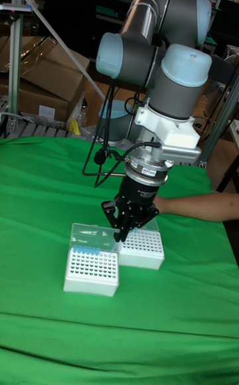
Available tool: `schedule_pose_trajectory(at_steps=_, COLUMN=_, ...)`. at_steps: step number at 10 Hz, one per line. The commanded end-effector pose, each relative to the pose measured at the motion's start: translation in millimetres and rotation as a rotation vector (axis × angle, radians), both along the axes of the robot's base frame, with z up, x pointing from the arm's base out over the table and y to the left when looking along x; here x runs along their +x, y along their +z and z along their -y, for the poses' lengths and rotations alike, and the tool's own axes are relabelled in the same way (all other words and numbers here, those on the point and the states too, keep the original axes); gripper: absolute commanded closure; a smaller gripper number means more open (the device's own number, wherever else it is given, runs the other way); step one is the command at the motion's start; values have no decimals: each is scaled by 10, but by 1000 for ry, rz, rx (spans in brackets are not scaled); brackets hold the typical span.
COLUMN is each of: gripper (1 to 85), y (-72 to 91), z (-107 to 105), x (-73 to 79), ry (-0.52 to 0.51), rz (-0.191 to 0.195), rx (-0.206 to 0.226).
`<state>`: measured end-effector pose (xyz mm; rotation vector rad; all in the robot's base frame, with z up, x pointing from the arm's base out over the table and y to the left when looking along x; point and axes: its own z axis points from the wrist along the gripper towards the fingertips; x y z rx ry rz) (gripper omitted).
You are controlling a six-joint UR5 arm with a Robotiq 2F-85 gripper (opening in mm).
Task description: Insert a medium pipette tip into the holder for medium pipette tips
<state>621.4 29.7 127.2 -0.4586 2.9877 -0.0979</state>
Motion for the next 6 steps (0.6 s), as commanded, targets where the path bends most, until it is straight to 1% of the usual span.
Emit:
schedule_pose_trajectory(at_steps=1, gripper=847, y=-5, z=119, x=-47, ry=22, rz=4, rx=6)
schedule_pose_trajectory(at_steps=3, gripper=847, y=-34, z=160, x=-85, ry=30, rz=8, rx=9)
schedule_pose_trajectory(at_steps=6, gripper=847, y=-56, z=180, x=-97, ry=32, rz=11, rx=10)
